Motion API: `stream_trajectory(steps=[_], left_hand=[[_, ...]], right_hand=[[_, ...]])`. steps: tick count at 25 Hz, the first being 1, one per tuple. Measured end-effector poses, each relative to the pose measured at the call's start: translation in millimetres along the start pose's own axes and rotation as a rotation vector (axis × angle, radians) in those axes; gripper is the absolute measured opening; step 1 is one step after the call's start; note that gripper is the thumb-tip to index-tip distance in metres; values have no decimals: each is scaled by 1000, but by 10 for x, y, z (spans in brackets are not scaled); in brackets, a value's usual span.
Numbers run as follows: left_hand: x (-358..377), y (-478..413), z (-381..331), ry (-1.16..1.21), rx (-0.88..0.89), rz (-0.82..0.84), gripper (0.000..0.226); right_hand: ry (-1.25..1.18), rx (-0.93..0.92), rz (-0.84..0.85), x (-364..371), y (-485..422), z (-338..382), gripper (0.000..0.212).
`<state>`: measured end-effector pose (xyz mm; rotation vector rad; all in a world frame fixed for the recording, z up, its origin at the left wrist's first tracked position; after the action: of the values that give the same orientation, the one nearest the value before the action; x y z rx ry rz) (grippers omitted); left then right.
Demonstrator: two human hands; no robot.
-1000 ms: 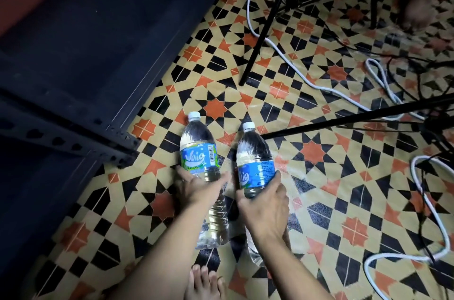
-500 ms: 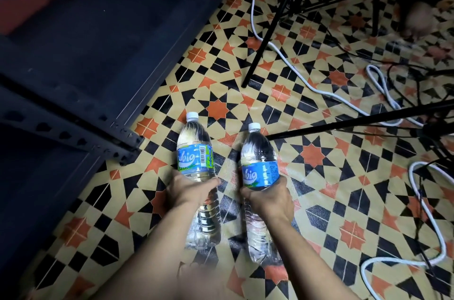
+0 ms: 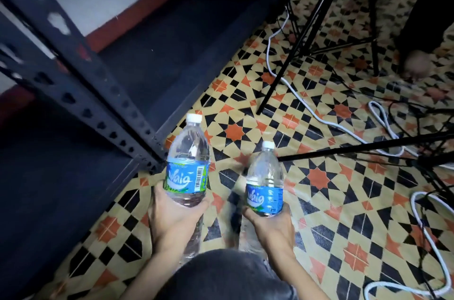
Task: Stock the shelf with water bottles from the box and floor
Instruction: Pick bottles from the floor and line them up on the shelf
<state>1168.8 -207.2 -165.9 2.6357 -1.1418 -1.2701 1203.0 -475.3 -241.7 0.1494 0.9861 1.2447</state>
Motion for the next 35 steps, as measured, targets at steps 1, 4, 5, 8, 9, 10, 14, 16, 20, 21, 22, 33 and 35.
stream_trajectory(steps=[1,4,5,8,9,10,14,16,20,21,22,33,35], left_hand=[[-164,18,-118,21,32,-21,75],[-743,151,-501,67,153,-107,72],[-964,201,-625,99,194,-138,71],[-1654,385,-1024,196,311,-234,68],[-1933,483,-1148,222,349,-280,67],[-2209,596,-1252,245,382,-323,67],[-3285,1200,-1453,327,472,-500,68],[-3776,1527,-1420,359,481,-613,70],[-4650,2115,-1084,414,445,-860,72],[-4864,2250,-951,428,431,-924,73],[-5071,2378,-811,440,412,-986,74],[-6845,3282,812,324,182,-1528,81],[-7034,3358,1077,346,162,-1582,76]], right_hand=[[-27,-52,6,-31,67,173,62],[-138,-244,10,-187,372,785,62],[-174,-312,22,-254,520,1020,62],[-280,-520,53,-495,1027,1709,62],[-307,-589,58,-582,1242,1932,61],[-332,-657,67,-667,1468,2135,61],[-418,-913,132,-960,2504,2772,61],[-456,-1013,186,-1030,3065,2997,62],[-499,-1154,425,-866,4222,3223,56],[-504,-1184,511,-763,4527,3232,55],[-505,-1214,594,-633,4827,3221,55],[-415,-1266,1328,950,7499,2732,59],[-402,-1251,1386,1160,7811,2655,57]])
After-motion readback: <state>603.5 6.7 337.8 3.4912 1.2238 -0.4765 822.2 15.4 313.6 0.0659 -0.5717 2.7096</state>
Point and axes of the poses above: each hand's wrist, its own y-axis away from the middle knuckle, its own x-axis out of the palm, z = x × y, the point moved 8 cm from there along -y, towards the middle knuckle
